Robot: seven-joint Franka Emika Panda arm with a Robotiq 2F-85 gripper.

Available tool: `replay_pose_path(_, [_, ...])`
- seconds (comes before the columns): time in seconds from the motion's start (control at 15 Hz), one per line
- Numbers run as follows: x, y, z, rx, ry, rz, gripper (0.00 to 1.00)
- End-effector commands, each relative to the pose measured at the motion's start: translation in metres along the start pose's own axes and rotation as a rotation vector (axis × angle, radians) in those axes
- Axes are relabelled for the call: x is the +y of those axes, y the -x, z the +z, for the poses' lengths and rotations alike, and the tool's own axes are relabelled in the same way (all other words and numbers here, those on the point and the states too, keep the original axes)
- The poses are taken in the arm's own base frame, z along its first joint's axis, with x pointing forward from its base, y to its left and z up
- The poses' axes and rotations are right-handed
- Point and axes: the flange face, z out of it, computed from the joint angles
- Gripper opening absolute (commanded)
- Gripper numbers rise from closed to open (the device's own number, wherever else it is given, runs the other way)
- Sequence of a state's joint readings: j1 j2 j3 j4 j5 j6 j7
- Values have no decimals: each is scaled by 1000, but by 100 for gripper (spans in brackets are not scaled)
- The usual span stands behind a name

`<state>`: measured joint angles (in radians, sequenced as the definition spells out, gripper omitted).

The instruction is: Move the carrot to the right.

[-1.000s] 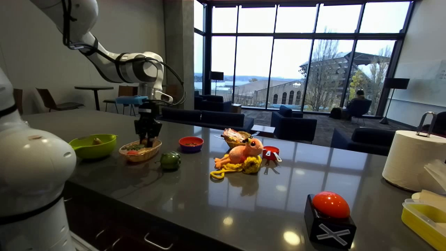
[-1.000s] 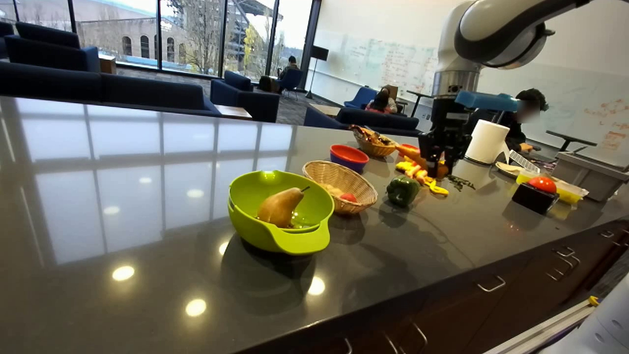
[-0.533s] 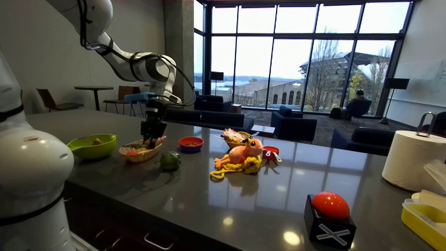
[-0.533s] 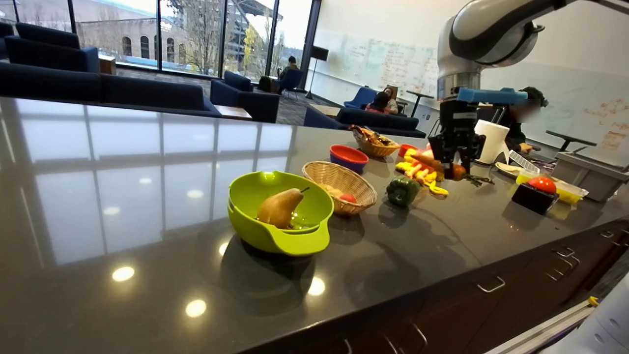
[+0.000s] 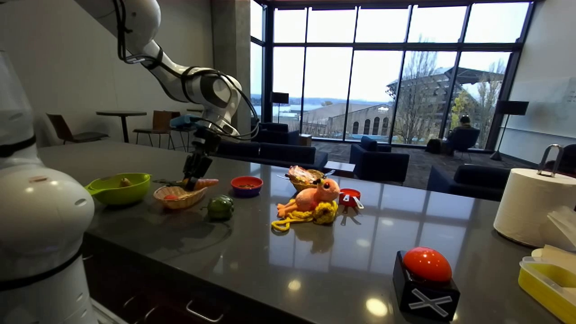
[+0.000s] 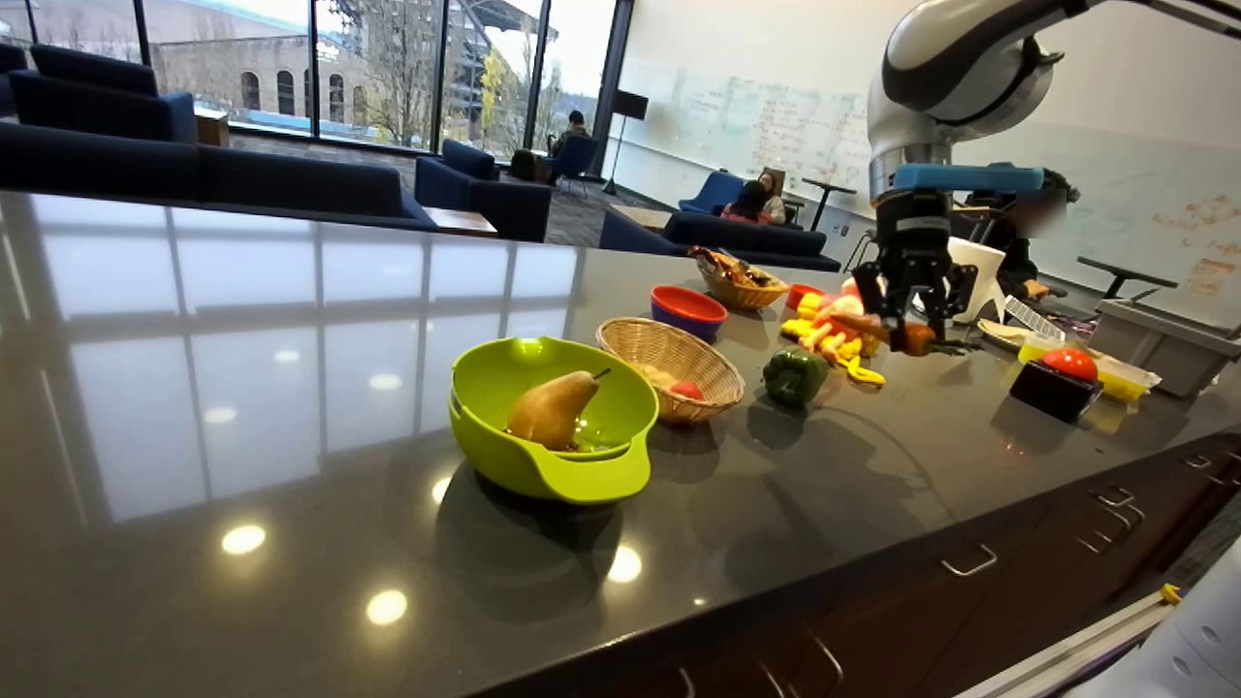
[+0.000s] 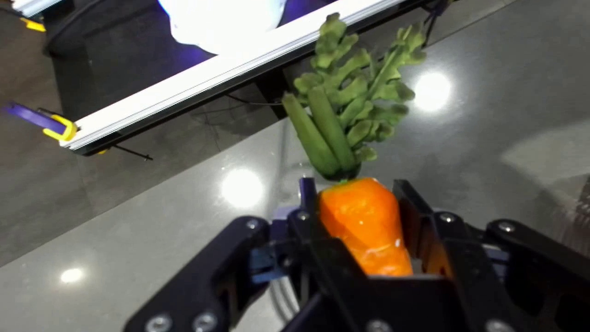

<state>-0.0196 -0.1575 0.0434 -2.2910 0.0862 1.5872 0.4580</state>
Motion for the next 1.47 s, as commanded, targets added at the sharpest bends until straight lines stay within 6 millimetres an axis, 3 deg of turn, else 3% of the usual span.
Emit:
replay_pose_path(0.0, [-6,-8,-2,27,-147,140,19])
replay_pose_path(0.67, [-10,-28,3,218,-434,549,19])
replay_pose_path(0.93, [-2,-25,-4,240,-507,736,19])
replay_pose_path(1.4, [27,-30,6,217,-620,1075,19])
